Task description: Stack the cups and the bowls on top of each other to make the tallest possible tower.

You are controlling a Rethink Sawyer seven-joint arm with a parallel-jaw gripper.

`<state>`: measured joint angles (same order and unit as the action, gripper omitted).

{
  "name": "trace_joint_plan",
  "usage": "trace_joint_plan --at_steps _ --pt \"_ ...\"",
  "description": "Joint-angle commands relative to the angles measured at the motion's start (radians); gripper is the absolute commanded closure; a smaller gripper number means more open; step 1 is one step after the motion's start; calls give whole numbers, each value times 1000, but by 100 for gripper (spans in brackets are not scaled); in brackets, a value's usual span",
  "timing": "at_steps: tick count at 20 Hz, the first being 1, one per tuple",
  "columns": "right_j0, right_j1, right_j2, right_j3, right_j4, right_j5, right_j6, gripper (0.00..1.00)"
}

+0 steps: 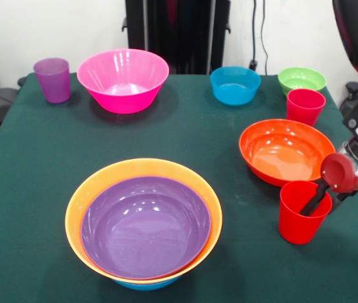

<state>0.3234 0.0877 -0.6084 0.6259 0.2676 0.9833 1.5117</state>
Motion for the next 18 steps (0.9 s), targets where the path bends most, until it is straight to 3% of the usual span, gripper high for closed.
trace_joint_plan --at_steps 1,13,14,18 --pt "-12 56 89 9 -20 -45 177 0" --pt "-12 73 73 -28 -26 -41 165 0" --pt "-11 74 69 -30 -24 -42 176 100" --pt "-12 74 65 -38 -30 -41 163 100"
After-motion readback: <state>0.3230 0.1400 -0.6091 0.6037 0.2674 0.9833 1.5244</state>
